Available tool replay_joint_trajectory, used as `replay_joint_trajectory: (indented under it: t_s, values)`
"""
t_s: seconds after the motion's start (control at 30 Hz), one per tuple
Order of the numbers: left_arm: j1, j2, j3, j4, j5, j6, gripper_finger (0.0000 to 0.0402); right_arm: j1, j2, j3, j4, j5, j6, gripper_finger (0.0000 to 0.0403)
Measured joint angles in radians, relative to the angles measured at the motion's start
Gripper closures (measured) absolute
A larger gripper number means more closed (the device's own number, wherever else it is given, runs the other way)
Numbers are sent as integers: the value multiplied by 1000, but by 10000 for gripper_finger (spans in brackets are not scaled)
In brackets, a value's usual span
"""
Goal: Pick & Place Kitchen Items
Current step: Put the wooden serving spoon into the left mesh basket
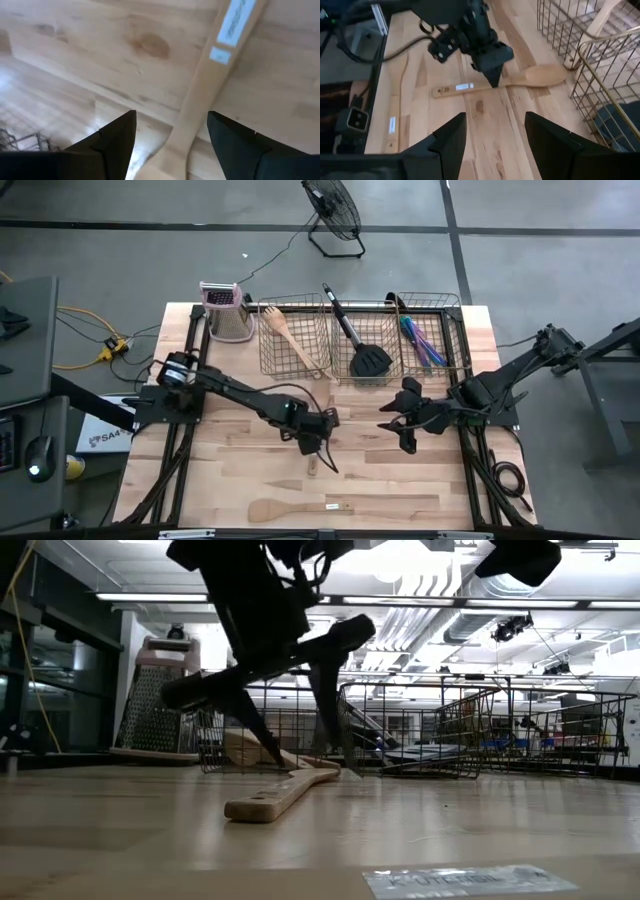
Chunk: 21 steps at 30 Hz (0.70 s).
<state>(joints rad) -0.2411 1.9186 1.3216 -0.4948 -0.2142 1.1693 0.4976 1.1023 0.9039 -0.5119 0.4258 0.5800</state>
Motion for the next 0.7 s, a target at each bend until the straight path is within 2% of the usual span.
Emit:
replay_joint_trajectory:
  t_s: [0.37, 0.7]
  values:
    - [12, 0, 0, -8, 26, 80, 162, 0, 0, 0, 10, 13, 3, 208]
    - [12, 0, 0, -1, 33, 81, 162, 0, 0, 0, 23, 18, 0, 208]
